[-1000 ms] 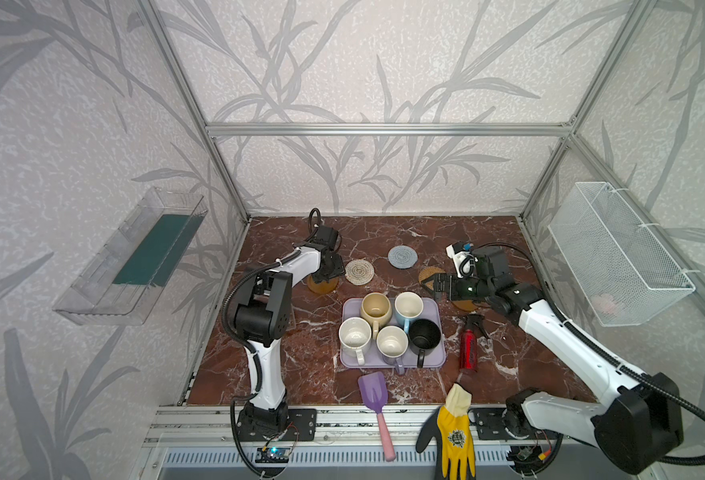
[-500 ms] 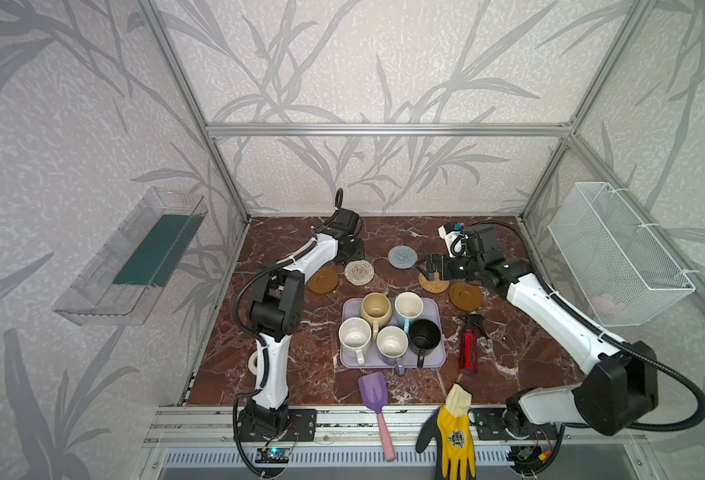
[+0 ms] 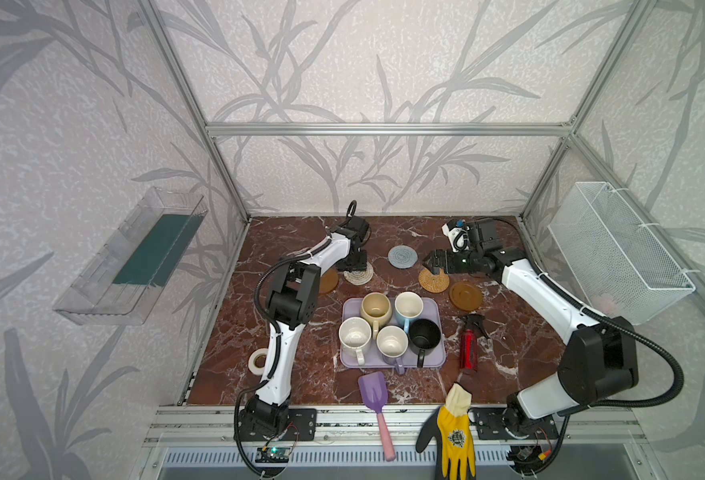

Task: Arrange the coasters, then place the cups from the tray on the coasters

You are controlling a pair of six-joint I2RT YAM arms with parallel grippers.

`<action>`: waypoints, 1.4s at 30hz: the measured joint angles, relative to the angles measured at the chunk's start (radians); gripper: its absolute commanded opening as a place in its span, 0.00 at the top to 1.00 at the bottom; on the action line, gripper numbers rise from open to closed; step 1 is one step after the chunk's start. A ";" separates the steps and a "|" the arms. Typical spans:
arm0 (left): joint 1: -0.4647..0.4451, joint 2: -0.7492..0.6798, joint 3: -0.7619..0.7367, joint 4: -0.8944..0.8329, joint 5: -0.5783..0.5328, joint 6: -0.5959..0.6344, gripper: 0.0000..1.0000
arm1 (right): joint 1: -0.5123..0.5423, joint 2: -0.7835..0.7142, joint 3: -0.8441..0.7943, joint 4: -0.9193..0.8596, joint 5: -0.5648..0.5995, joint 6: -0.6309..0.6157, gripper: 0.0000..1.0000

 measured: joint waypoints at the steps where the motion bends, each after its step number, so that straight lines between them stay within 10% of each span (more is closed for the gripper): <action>1: -0.003 0.000 0.000 -0.003 0.001 -0.001 0.45 | -0.003 0.008 0.011 -0.006 0.000 -0.008 0.01; 26: -0.012 -0.074 -0.017 -0.001 -0.027 -0.039 0.40 | -0.002 0.367 0.286 -0.095 0.103 -0.052 0.08; 32: -0.007 -0.260 -0.086 0.027 0.009 -0.069 0.01 | 0.010 0.509 0.401 -0.133 0.130 -0.046 0.06; 42: -0.006 -0.554 -0.356 0.217 0.200 -0.154 0.01 | 0.049 0.663 0.605 -0.206 0.179 -0.055 0.10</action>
